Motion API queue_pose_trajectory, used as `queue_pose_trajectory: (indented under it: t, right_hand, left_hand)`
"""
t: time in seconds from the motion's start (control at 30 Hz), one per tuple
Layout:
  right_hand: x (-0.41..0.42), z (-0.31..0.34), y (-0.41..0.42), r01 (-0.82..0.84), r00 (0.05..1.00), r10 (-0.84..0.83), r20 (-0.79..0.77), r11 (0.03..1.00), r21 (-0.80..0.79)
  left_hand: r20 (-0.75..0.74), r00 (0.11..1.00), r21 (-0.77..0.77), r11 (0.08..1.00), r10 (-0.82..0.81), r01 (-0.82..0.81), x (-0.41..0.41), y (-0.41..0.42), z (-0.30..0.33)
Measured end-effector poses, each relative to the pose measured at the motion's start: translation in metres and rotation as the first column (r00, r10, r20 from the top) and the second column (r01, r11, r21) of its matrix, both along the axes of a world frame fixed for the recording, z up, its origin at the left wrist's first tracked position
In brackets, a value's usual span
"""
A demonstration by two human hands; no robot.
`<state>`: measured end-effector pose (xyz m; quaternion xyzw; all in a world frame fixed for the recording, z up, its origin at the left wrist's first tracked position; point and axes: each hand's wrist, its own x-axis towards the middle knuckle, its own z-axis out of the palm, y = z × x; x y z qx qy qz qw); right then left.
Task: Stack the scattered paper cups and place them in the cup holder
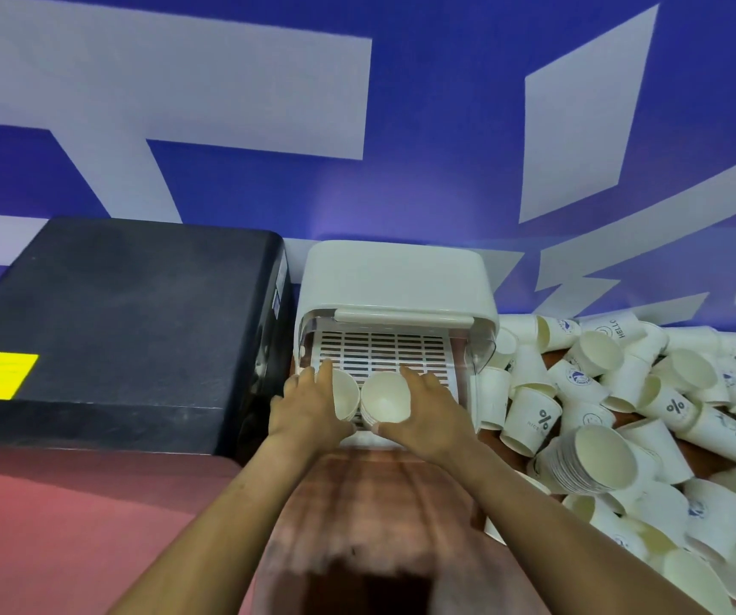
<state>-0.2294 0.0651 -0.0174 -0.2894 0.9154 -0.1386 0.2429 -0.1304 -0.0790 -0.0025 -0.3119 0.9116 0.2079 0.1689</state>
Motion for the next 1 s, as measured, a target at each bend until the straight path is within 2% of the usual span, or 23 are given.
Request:
queue_pose_trajectory:
  t: [0.13,0.23,0.33,0.43,0.6,0.87,1.0]
  right_hand:
    - [-0.002,0.006,0.009,-0.01,0.999,0.011,0.034,0.999,-0.042]
    - [0.003,0.013,0.026,-0.013,0.998,0.021,0.054,0.99,-0.14]
    - [0.012,0.023,0.051,-0.021,0.999,0.027,0.03,0.984,-0.175]
    - [0.019,0.03,0.081,0.009,0.999,-0.002,0.048,0.988,-0.157]
    - [0.028,0.026,0.131,0.081,0.995,-0.072,0.07,0.987,-0.138]
    - [0.018,0.027,0.199,0.115,0.991,-0.101,0.084,0.976,-0.185]
    - [0.001,0.026,0.26,0.125,0.991,-0.115,0.072,0.979,-0.161]
  left_hand:
    - [-0.073,0.997,0.027,1.0,0.01,-0.008,0.006,0.005,0.004]
    - [-0.209,0.978,0.045,0.999,0.025,-0.016,0.017,0.017,0.008]
    - [-0.418,0.908,0.057,0.998,0.001,0.025,0.029,0.034,0.013]
    - [-0.534,0.845,0.097,0.99,-0.033,0.1,0.035,0.053,0.017]
    - [-0.547,0.832,0.086,0.982,-0.092,0.165,0.045,0.09,0.017]
    - [-0.421,0.885,0.037,0.972,-0.197,0.234,0.05,0.154,0.014]
    - [-0.398,0.896,0.101,0.961,-0.199,0.258,0.032,0.215,0.013]
